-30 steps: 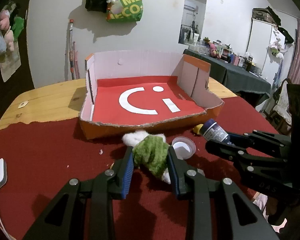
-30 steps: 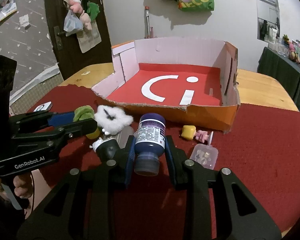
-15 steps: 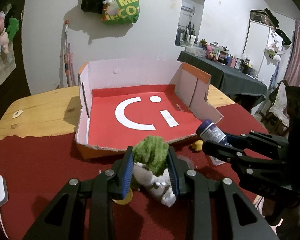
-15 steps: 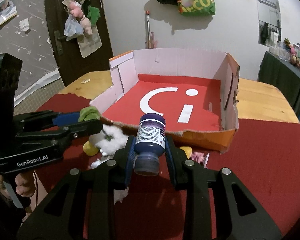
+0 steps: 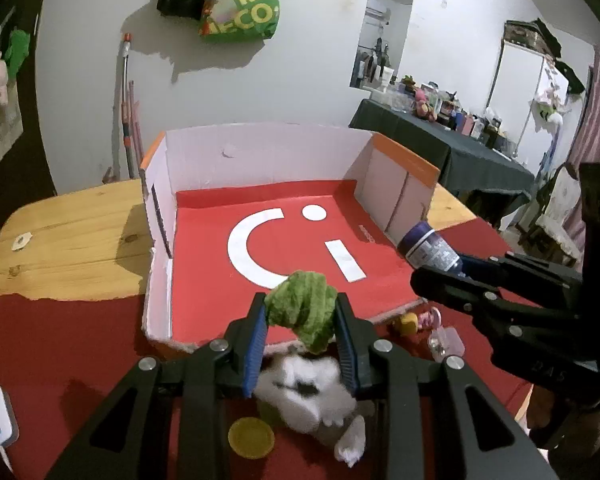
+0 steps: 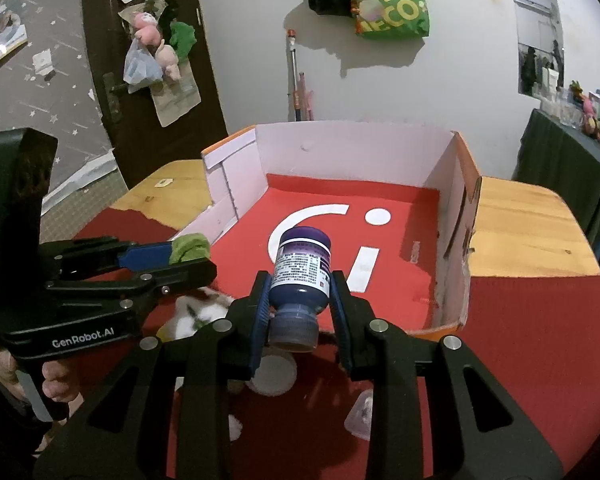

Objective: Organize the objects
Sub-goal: 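Carry the green plush and blue bottle over the cardboard box with both grippers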

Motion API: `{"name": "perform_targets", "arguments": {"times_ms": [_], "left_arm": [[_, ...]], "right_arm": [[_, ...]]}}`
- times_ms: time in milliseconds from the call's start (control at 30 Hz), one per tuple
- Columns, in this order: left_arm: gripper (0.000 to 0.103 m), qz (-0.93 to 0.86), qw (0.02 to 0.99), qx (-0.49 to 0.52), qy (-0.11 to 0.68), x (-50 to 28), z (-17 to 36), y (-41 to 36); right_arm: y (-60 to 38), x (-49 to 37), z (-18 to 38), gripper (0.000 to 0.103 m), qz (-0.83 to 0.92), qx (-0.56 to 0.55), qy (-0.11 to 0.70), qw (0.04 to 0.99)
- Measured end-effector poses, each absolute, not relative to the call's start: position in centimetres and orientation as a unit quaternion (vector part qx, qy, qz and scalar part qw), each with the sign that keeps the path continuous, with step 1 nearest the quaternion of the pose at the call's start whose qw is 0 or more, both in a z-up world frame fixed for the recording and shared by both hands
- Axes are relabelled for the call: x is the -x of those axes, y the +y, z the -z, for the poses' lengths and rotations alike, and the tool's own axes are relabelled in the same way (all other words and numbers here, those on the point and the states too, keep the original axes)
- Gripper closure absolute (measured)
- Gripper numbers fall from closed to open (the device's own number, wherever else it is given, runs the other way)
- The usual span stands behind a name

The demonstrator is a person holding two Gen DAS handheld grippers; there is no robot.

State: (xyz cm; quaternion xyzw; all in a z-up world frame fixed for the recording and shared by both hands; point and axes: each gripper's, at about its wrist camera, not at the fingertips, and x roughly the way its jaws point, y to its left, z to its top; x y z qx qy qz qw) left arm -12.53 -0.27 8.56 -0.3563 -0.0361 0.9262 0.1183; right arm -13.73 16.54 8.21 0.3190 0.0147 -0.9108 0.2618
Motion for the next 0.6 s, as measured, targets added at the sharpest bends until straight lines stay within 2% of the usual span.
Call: {"name": "perform_targets", "arguments": {"times_ms": [600], "left_arm": [[0.069,-0.916,0.115,0.384,-0.025,18.3,-8.3,-1.1]], "right_arm": [[15.5,18.9,-7.6,0.075,0.898,-0.357,0.011,0.256]]}}
